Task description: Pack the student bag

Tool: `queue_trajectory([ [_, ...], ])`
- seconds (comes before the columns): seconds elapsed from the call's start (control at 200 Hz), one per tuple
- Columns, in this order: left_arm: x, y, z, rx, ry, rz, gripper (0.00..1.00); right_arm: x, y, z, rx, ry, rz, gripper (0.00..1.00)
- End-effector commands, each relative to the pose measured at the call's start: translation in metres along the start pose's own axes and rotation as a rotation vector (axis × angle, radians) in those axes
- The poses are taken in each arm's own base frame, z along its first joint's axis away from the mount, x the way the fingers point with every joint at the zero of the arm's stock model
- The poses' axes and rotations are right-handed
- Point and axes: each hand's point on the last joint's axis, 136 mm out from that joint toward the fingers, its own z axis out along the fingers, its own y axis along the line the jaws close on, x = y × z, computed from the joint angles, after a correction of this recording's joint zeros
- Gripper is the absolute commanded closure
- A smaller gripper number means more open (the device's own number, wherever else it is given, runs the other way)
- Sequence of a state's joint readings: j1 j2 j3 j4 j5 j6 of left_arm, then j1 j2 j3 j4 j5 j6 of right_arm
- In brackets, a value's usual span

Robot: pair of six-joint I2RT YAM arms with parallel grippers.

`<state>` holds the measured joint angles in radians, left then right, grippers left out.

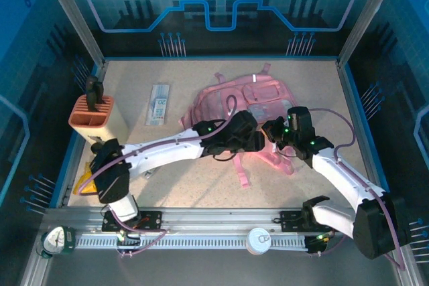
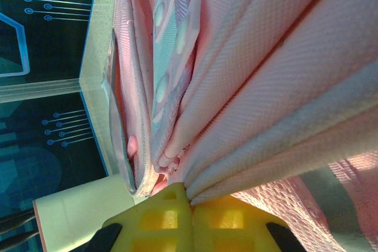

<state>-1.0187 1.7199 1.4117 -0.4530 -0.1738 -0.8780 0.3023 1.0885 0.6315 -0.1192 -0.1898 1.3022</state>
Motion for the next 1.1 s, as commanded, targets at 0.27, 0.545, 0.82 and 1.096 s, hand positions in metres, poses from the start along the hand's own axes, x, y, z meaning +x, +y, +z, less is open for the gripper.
queue_trajectory([
  [0.27, -0.011, 0.029, 0.027, -0.275, -0.030, 0.119, 0.48, 0.002, 0.040, -0.011, -0.134, 0.006, -0.026, 1.00],
  [0.545, -0.020, 0.041, 0.034, -0.379, -0.064, 0.160, 0.45, 0.000, 0.043, -0.009, -0.142, 0.003, -0.022, 1.00],
  [0.82, -0.025, 0.048, 0.018, -0.412, -0.078, 0.186, 0.60, -0.001, 0.042, -0.007, -0.137, 0.000, -0.029, 1.00],
  [1.096, -0.018, 0.041, 0.007, -0.362, -0.028, 0.190, 0.62, -0.002, 0.046, -0.007, -0.147, -0.001, -0.032, 1.00],
])
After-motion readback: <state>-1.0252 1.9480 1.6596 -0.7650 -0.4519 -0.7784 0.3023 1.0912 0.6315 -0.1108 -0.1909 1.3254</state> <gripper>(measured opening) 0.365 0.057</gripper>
